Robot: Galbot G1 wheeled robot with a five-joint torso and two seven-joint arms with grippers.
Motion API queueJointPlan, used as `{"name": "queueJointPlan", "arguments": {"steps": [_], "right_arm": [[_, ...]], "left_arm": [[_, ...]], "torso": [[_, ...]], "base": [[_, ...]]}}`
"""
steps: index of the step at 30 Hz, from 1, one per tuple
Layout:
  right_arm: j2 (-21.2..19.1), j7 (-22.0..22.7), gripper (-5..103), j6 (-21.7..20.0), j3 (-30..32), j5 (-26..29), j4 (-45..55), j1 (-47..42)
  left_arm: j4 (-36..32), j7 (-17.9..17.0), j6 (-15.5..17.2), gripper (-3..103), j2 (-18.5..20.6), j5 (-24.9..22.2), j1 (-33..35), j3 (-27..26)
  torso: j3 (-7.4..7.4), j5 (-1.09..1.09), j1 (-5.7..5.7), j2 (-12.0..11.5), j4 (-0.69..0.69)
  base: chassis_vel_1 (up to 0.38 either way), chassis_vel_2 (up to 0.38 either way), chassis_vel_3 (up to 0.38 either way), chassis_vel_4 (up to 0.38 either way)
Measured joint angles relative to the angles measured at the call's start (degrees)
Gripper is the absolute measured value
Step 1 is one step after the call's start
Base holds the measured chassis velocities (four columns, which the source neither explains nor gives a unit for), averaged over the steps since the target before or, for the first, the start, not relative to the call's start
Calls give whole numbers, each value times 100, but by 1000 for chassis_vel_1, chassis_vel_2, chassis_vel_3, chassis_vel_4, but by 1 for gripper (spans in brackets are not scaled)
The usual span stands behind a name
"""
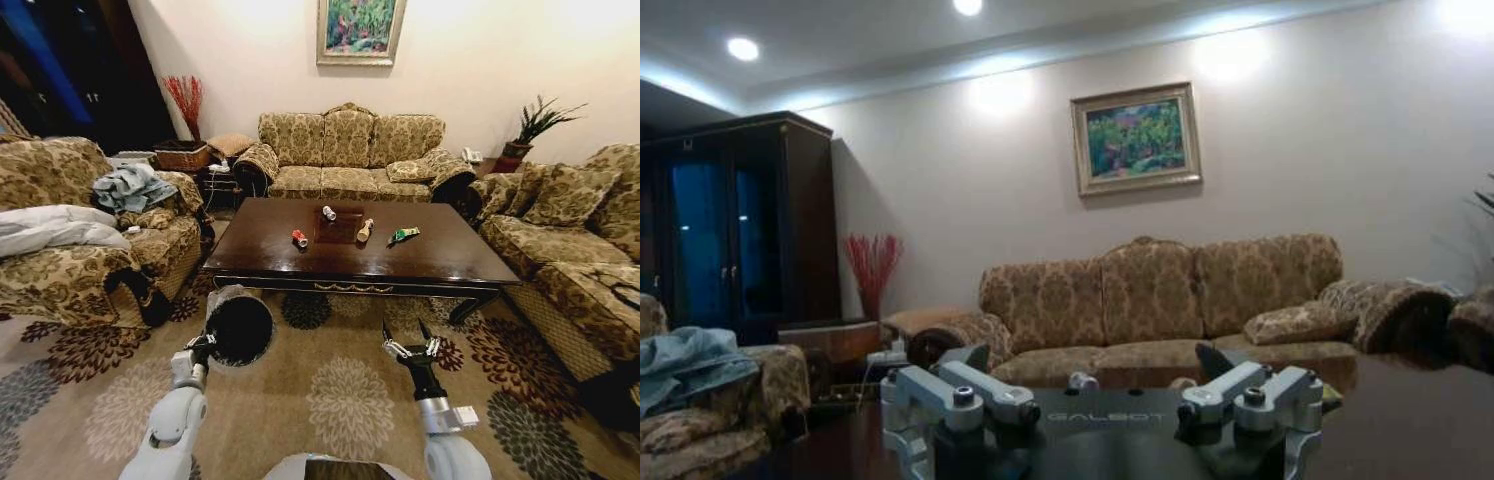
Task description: Move to the front of the table and place the trash on the table into the trash bin.
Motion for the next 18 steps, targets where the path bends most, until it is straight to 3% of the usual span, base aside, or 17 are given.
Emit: {"name": "queueJointPlan", "arguments": {"steps": [18], "right_arm": [[-5,-70,100,-1,-43,6,-16,86]], "left_arm": [[123,37,-136,2,18,-53,-53,-22]], "torso": [[-1,0,-1,-4,0]], "base": [[-142,135,131,-127]]}}
